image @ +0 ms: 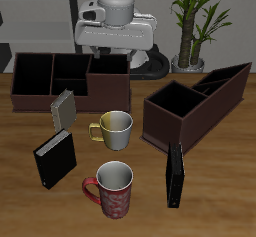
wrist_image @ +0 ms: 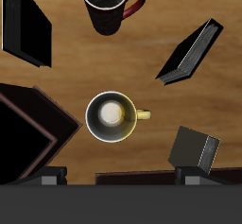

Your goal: Place the red mug into the back desk caddy's right compartment

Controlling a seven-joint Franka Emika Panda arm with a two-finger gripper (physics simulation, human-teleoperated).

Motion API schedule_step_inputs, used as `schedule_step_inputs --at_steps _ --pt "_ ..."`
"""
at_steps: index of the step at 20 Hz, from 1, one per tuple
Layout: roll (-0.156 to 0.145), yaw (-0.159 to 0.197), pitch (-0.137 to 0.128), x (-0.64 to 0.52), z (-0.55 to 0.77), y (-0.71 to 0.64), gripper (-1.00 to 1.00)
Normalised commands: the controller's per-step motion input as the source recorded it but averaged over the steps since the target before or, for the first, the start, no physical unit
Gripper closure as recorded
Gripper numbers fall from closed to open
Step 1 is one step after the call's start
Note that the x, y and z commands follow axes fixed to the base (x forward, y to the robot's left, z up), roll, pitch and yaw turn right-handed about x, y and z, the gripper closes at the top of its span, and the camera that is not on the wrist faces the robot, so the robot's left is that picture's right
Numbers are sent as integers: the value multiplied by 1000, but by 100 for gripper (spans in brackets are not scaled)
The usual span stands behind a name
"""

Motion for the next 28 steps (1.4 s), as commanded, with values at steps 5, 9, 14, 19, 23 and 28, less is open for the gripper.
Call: schedule_step_inputs --at_steps 5,9,14,19,23,28 --pt "11 7 -4 45 -29 53 -100" --pt "-18 50 -47 199 -46 4 -100" --pt "19 -3 -13 313 -30 -22 -100" --pt "60 4 -15 451 -58 -9 -100" --pt "90 64 -24 287 0 97 -100" --pt "-8 36 -37 494 66 -51 -100"
